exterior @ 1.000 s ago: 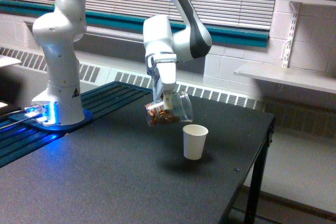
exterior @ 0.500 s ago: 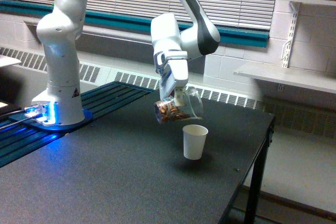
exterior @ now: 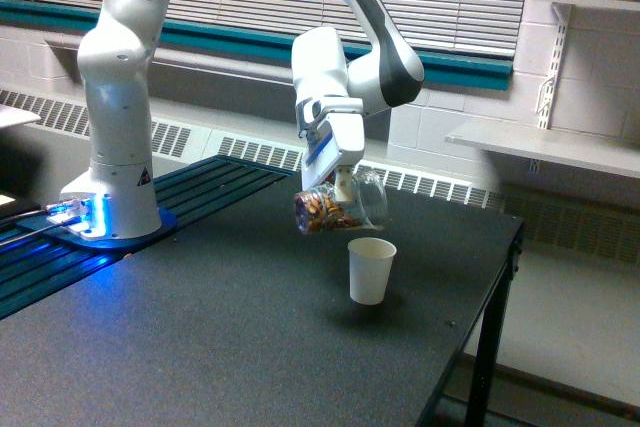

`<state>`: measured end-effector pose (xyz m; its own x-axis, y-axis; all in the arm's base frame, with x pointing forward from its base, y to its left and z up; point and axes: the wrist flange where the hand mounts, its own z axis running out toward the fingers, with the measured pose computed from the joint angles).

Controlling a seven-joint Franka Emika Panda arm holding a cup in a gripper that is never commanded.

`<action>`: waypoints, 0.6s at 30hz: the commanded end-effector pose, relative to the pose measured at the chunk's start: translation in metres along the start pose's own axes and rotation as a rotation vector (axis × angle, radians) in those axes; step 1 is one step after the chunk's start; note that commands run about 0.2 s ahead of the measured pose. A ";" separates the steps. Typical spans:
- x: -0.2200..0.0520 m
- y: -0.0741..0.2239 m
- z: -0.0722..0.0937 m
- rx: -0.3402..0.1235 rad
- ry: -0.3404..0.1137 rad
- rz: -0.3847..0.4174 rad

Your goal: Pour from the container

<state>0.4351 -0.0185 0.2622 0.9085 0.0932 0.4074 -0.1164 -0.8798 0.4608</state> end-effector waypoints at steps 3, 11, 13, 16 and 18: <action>0.003 0.010 -0.011 -0.094 -0.015 -0.086; 0.010 0.005 -0.012 -0.106 -0.014 -0.114; 0.013 0.004 -0.013 -0.109 -0.012 -0.116; 0.015 0.000 -0.013 -0.110 -0.014 -0.123; 0.017 -0.002 -0.013 -0.111 -0.014 -0.133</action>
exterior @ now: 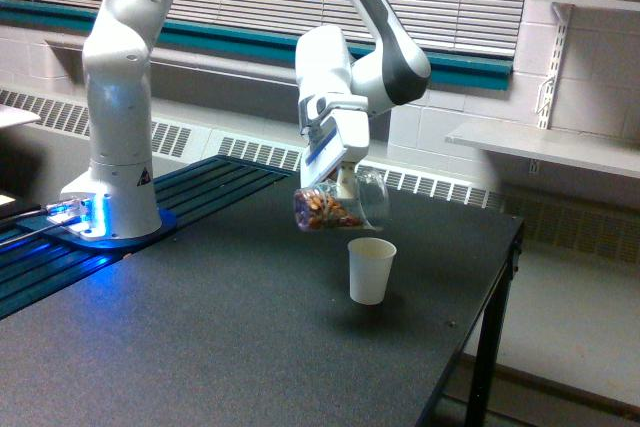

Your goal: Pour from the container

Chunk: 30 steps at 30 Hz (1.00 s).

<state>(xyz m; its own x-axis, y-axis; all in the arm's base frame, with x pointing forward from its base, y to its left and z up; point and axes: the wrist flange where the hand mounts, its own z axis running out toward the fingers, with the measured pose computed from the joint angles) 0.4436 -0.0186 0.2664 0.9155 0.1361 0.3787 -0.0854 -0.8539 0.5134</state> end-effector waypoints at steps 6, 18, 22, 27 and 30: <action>0.007 -0.008 -0.013 -0.076 -0.016 -0.121; -0.001 0.000 -0.014 -0.099 -0.040 -0.208; -0.006 0.006 -0.014 -0.108 -0.049 -0.241; -0.012 0.012 -0.015 -0.118 -0.063 -0.287; -0.015 0.013 -0.016 -0.122 -0.065 -0.290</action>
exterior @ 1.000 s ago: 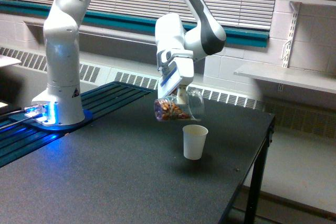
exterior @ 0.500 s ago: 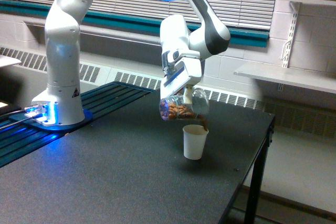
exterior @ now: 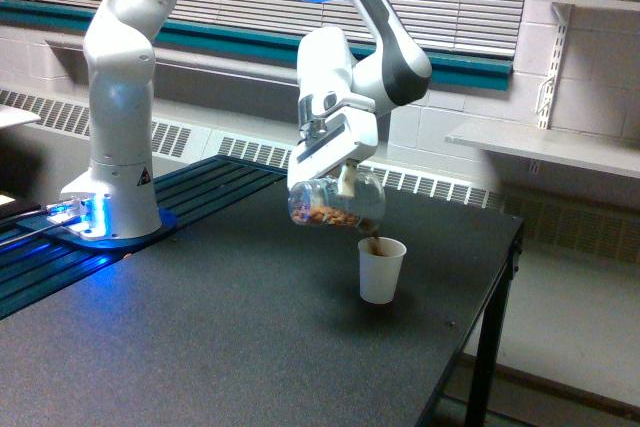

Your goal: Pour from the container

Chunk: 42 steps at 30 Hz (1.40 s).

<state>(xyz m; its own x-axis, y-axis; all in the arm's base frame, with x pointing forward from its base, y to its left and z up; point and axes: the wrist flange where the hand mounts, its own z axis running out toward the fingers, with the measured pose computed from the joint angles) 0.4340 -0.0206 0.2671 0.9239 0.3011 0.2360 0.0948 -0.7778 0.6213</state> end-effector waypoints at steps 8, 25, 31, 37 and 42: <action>-0.009 0.008 -0.015 -0.068 -0.046 -0.077; -0.002 0.005 -0.019 -0.073 -0.036 -0.079; 0.001 0.006 -0.018 -0.077 -0.034 -0.082; 0.005 0.005 -0.018 -0.078 -0.031 -0.092; 0.008 0.004 -0.016 -0.079 -0.032 -0.105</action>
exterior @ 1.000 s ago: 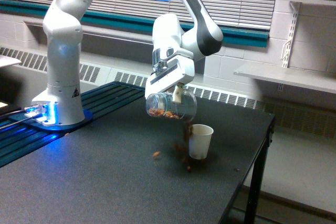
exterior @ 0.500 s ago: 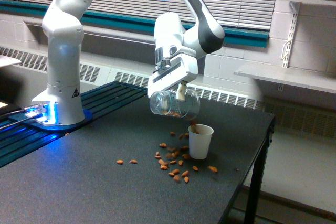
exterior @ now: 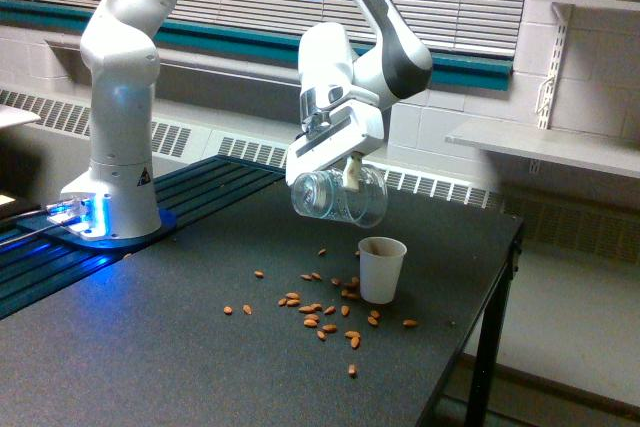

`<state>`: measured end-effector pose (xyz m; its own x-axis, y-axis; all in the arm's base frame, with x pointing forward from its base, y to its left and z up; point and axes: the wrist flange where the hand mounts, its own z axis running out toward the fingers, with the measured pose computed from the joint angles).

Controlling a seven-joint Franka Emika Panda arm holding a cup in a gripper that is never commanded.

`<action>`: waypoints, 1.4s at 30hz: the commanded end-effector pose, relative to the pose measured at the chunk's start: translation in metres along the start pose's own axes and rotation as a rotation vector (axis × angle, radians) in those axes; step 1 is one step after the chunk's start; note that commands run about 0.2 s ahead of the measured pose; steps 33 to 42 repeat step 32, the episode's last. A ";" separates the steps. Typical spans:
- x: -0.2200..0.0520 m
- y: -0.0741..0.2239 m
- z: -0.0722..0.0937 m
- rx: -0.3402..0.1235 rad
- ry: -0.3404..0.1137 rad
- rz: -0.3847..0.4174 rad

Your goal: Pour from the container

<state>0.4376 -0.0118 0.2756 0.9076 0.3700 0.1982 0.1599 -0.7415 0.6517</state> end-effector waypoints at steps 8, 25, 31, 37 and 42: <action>0.002 0.009 -0.006 -0.063 -0.047 -0.017; -0.008 0.027 -0.014 -0.070 -0.043 0.039; -0.013 0.033 -0.018 -0.074 -0.037 0.059; -0.013 0.032 -0.020 -0.076 -0.029 0.060; -0.013 0.032 -0.020 -0.076 -0.029 0.060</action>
